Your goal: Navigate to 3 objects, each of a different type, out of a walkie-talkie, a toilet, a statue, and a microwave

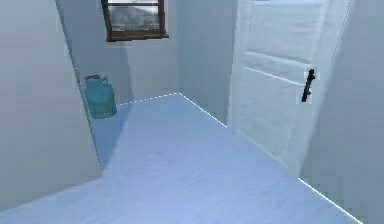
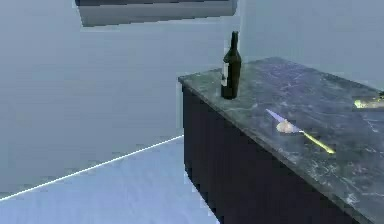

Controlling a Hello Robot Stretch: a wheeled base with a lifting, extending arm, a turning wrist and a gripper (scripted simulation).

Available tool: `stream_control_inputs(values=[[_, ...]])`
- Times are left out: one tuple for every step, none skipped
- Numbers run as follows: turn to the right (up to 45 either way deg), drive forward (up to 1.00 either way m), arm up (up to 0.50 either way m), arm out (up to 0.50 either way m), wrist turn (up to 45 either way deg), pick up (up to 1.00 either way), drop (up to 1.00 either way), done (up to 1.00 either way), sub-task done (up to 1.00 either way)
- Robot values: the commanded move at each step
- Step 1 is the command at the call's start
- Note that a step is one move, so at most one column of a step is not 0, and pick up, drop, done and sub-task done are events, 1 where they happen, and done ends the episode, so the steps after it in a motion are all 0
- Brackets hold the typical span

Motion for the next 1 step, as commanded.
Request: stream_control_inputs(values=[[-27.0, 0.0, 0.0, 0.0, 0.0, 0.0, 0.0, 0.0, 0.0]])
